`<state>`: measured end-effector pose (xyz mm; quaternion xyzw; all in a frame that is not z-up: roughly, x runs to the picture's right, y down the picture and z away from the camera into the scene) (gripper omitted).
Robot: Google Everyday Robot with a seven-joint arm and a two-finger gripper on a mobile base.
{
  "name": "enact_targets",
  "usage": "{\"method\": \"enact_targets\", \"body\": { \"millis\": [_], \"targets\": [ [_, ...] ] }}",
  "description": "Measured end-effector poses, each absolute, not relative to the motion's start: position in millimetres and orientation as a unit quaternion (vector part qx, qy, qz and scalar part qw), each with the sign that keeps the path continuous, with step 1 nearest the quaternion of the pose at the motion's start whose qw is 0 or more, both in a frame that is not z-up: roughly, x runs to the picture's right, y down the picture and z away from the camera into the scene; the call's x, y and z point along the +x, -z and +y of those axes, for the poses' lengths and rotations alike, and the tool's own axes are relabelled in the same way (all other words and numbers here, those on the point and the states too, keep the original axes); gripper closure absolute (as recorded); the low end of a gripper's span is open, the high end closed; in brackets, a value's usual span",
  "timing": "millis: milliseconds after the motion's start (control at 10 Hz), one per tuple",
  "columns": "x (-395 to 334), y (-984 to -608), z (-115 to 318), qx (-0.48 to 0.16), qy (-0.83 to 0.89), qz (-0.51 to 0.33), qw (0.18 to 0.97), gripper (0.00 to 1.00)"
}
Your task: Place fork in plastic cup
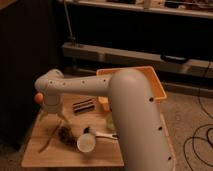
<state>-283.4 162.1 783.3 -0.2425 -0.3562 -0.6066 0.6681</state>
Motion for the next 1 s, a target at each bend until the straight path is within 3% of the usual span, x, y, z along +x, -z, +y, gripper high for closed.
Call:
{"method": "enact_targets", "body": {
  "millis": [100,300,500,1000],
  "targets": [
    [-284.9,-786.1,162.8,-0.241,0.608,-0.357,0.667,0.25],
    [-291.5,-792.2,163.0,-0.239,0.613,-0.357,0.663,0.47],
    [-295.2,-797.0,162.2,-0.241,0.617,-0.355,0.660,0.59],
    [-295.0,-814.0,172.0,-0.261,0.619,-0.351,0.653,0.59]
  ]
}}
